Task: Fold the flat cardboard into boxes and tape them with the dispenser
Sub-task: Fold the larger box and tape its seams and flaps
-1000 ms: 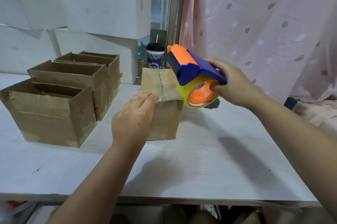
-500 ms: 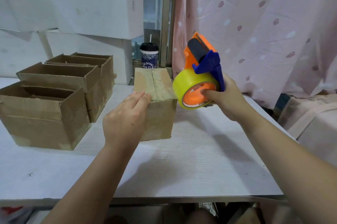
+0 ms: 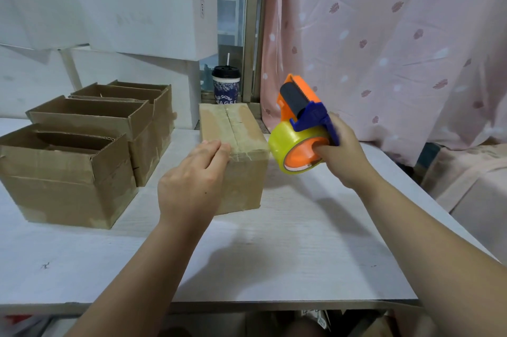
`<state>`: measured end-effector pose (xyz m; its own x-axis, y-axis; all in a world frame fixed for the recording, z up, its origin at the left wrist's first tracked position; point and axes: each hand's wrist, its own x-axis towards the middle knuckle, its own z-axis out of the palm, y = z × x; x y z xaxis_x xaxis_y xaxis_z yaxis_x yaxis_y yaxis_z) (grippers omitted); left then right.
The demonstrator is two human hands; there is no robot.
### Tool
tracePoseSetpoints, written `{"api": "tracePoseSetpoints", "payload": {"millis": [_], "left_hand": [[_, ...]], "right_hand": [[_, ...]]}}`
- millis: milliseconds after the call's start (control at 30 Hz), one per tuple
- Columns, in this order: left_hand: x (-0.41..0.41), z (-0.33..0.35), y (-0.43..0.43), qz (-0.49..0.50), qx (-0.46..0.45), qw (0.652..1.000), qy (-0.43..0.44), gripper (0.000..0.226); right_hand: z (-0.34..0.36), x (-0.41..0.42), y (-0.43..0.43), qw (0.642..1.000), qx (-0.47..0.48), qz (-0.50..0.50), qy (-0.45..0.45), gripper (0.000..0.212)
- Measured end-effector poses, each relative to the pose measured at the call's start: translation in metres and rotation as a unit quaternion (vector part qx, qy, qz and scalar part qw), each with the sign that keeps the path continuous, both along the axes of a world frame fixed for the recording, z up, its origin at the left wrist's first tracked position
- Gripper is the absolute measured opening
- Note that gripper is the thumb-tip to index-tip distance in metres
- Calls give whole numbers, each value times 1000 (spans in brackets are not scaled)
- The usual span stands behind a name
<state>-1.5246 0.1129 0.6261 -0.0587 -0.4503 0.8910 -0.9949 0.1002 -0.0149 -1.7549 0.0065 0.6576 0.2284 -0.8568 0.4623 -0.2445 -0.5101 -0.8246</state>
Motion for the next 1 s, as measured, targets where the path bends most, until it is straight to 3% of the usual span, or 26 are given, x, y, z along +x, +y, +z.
{"api": "tracePoseSetpoints", "payload": {"millis": [433,633,800,900,1000], "left_hand": [[-1,1,-1,2,-9,1000,-15,31],[-9,3,-3,7,52,997,61,20],[-25,8,-2,50,123,990,40,53],[-34,13,-5,105,141,984,41,35],[-41,14,-16,68,108,991,34,29]], "right_hand": [[-41,9,-9,984,127,2,-127,53],[-57,18,-6,971,159,-27,-174,50],[-61,22,-2,968,171,-69,-172,55],[-64,25,4,975,149,-70,-147,59],[-63,28,13,989,94,-45,-102,66]]}}
